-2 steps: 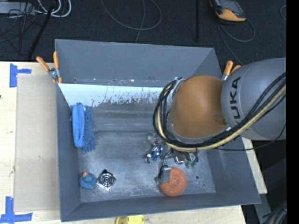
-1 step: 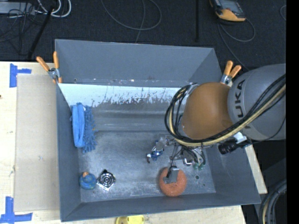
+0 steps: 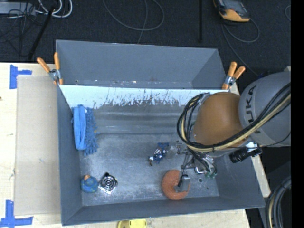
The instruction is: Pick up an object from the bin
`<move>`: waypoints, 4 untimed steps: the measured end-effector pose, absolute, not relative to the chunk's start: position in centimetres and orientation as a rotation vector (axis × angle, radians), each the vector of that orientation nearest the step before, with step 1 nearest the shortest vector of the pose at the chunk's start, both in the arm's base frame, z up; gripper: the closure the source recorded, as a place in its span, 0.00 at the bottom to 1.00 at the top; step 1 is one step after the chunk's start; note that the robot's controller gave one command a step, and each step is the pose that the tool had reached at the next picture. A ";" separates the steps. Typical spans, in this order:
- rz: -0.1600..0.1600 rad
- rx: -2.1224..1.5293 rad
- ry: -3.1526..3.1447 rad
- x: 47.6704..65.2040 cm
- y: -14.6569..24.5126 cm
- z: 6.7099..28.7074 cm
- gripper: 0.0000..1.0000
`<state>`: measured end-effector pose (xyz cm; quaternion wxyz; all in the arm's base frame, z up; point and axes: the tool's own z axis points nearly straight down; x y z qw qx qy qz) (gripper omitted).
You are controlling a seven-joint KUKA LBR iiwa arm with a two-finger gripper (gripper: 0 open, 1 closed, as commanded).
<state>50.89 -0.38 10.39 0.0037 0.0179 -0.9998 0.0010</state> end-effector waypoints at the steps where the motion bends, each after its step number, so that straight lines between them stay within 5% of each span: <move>1: -0.001 0.126 -3.140 50.1 -1.7 8.8 1.00; 2: -0.002 0.125 -3.140 50.1 -1.8 8.8 1.00; 3: -0.001 0.128 -3.139 49.6 -0.3 19.6 1.00; 4: -0.001 0.127 -3.139 49.6 -0.3 19.6 1.00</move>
Offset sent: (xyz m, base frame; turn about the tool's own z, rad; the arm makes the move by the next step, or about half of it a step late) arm 0.0000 0.0000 0.0000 0.0000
